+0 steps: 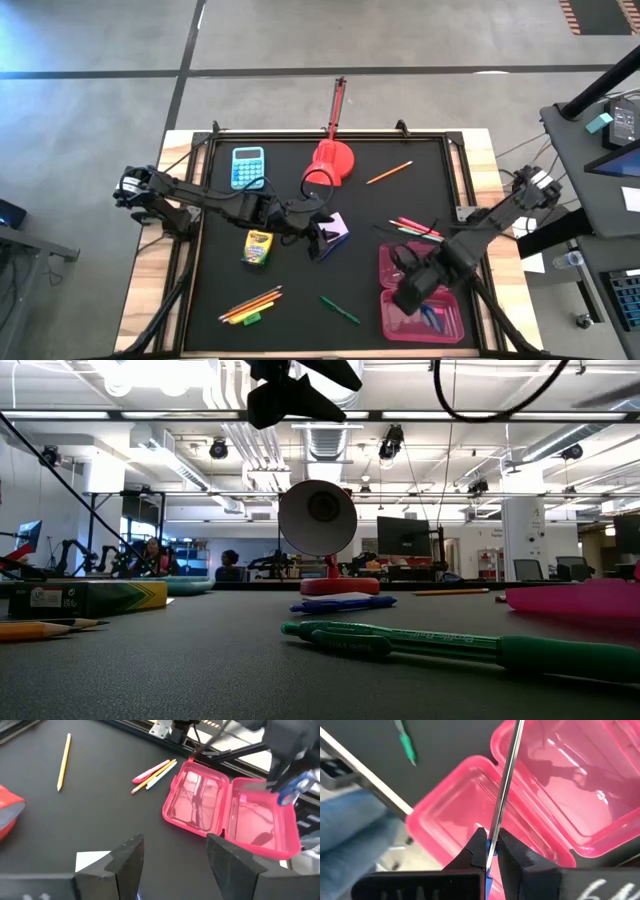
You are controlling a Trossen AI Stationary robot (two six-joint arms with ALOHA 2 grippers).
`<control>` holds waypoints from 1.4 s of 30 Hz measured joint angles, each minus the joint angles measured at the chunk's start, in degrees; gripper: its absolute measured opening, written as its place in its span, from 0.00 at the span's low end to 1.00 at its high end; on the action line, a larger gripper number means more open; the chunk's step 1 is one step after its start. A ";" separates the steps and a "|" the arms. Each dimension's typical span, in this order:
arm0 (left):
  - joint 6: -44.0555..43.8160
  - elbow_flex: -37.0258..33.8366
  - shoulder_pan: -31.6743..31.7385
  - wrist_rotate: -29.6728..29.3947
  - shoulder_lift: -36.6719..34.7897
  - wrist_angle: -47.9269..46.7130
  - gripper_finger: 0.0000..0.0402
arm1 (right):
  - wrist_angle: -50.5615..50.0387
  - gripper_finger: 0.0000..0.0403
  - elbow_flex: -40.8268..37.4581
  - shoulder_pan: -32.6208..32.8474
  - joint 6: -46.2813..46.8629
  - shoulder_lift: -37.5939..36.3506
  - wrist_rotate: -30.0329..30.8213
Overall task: Pack school essentials
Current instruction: Put the blue scissors into the pink supply box, then put the black pencil into the pink supply box
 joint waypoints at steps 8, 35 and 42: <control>-1.74 0.00 -0.01 4.09 -0.34 -0.02 0.49 | -0.90 0.03 -0.04 2.92 -3.99 7.72 -4.76; -3.08 -0.02 0.89 4.43 -0.78 0.07 0.49 | -1.26 0.13 -0.09 10.84 -12.32 15.90 1.23; -3.12 -0.02 0.89 4.45 -0.78 0.07 0.49 | -0.43 0.34 0.13 11.22 -10.42 15.85 -1.61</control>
